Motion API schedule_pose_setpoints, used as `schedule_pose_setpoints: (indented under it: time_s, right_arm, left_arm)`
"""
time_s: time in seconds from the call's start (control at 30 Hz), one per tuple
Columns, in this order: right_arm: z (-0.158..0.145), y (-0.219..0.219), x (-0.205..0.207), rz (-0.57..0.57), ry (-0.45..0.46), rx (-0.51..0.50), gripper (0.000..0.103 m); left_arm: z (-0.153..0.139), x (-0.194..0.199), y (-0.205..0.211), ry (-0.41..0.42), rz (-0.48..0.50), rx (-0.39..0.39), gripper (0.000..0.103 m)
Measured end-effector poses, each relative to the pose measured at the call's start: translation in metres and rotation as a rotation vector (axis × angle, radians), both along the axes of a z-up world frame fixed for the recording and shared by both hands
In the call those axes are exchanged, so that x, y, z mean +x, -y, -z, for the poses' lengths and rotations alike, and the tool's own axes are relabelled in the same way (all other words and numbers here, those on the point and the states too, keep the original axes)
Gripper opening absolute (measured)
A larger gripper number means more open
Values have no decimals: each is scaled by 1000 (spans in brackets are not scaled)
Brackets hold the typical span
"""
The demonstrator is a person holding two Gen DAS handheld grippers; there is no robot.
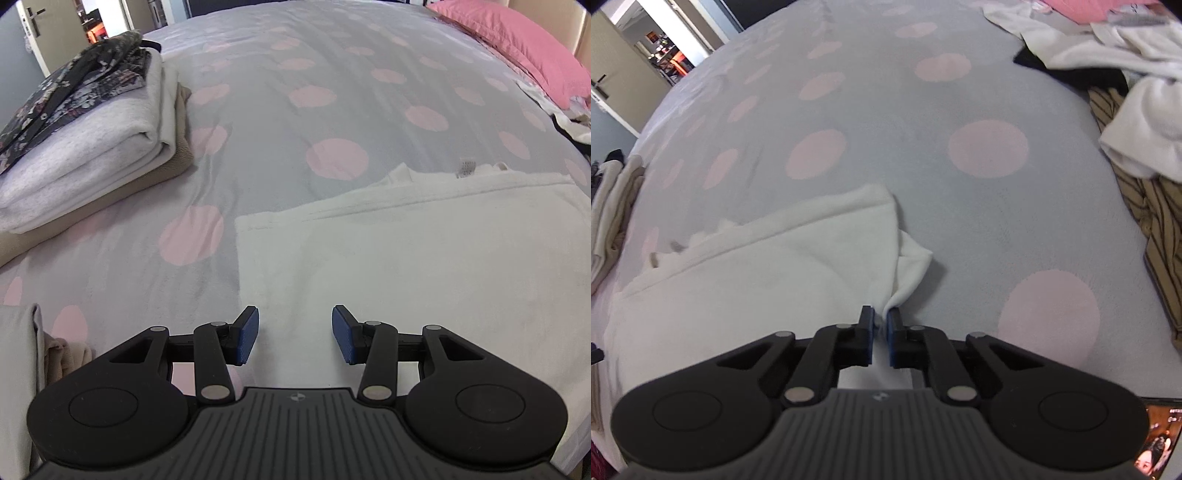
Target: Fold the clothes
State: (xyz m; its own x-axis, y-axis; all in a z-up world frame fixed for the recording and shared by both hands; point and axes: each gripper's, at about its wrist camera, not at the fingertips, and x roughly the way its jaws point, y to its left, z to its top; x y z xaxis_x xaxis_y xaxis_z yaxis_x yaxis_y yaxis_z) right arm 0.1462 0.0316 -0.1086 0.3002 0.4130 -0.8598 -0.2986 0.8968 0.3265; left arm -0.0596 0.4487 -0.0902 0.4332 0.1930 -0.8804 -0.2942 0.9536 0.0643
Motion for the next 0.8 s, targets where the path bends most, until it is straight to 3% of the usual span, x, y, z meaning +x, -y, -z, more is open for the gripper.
schedule_pose_setpoints:
  time_s: [0.27,0.47,0.67,0.8]
  right_arm:
    - [-81,-47,-32,-119,-40,78,7]
    - [-118,-123,-61,-242,-76,147,7]
    - [-124,-210,-93,-393,-108,199,7]
    - [-107,-264,-115,-455,-164,242,7]
  left_arm:
    - [-9,-13,-4,50,8,-22,42]
    - [-19,-21,-1,111,58,-63,25]
    - [-27,-27,-3,164,81,-86,17]
    - [-27,-29,-6,177,81,-102,16]
